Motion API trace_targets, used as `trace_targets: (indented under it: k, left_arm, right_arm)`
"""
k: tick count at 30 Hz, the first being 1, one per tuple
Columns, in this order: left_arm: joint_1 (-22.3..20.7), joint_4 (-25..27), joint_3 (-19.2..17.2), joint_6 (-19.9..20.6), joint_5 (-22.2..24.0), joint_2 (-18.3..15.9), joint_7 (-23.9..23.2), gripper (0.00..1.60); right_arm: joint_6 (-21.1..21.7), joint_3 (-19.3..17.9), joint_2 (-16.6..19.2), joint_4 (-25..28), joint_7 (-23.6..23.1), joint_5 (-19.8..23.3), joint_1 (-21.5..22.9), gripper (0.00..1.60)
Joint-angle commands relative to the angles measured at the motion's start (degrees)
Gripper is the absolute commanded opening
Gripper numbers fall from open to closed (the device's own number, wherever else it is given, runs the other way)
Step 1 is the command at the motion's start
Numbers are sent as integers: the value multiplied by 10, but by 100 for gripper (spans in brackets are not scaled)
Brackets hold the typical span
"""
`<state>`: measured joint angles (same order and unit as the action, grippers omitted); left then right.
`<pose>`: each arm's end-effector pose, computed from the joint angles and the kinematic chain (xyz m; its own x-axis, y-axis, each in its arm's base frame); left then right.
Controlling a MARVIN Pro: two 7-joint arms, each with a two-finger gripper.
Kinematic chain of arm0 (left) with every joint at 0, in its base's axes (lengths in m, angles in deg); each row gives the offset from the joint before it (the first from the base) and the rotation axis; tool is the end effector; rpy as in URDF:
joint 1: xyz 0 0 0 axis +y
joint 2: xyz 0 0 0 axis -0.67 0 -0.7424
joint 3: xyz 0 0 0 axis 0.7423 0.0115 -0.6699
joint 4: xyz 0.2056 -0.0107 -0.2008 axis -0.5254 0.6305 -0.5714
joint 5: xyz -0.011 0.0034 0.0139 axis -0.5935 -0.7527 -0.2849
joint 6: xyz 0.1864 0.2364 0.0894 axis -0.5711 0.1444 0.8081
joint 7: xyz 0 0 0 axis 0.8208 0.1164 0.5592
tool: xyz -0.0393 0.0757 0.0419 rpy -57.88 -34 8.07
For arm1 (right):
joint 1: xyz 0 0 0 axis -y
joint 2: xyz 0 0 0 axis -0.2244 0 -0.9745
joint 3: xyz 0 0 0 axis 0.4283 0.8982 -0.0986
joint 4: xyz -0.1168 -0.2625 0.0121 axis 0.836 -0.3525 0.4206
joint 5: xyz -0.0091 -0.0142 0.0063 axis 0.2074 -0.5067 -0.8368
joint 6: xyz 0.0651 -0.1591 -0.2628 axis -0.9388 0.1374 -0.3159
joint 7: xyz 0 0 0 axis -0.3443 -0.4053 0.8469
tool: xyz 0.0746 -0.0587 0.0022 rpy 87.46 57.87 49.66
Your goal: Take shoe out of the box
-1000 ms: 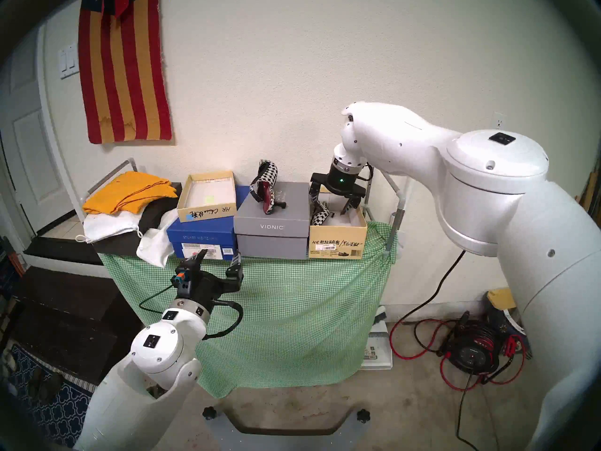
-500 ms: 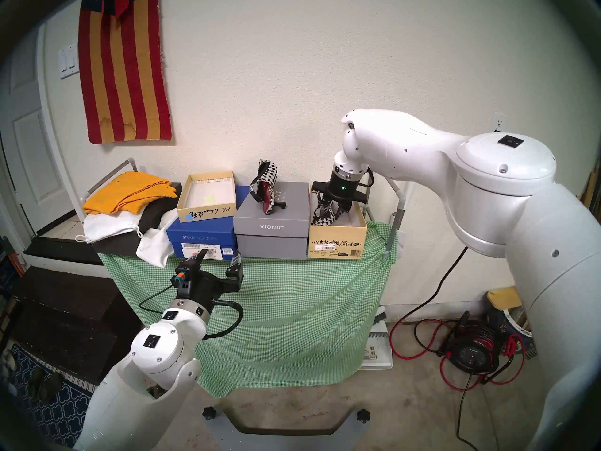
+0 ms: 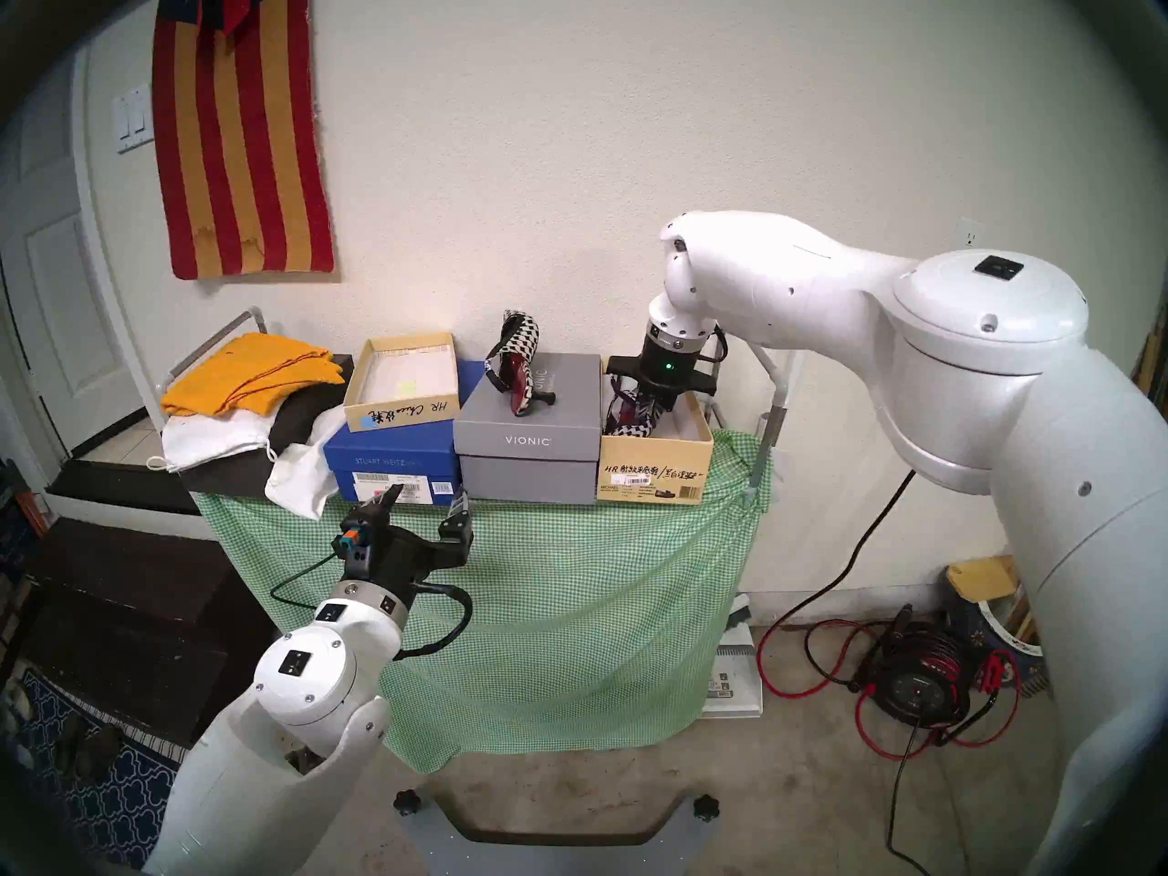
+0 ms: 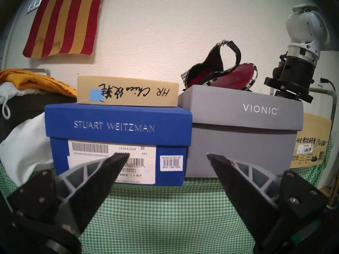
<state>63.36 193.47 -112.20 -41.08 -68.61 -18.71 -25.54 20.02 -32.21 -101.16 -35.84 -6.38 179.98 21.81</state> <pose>0.3277 -0.0399 -0.2450 0.0092 0.0718 0.9974 -0.0818 -0.9940 0.0723 0.6058 0.0451 -0.0718 0.9533 -0.1451 0.2647 -0.1125 -0.9845 -0.1347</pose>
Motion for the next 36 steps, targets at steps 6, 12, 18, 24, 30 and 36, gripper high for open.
trace_targets:
  k: [6, 12, 18, 24, 30, 36]
  left_arm:
    - [0, 0, 0, 0, 0, -1, 0, 160]
    - [0, 0, 0, 0, 0, -1, 0, 160]
    - [0, 0, 0, 0, 0, -1, 0, 160]
    - [0, 0, 0, 0, 0, -1, 0, 160]
    - [0, 0, 0, 0, 0, -1, 0, 160]
    - [0, 0, 0, 0, 0, -1, 0, 160]
  right_arm:
    - [-1, 10, -11, 15, 54, 0, 58, 0]
    - [-1, 20, -11, 24, 54, 0, 69, 0]
    - [-1, 34, -8, 32, 50, 0, 59, 0]
    - [-1, 49, 0, 39, 43, 0, 44, 0]
    - [-1, 69, 5, 43, 41, 0, 31, 0]
    - [-1, 89, 8, 45, 39, 0, 18, 0]
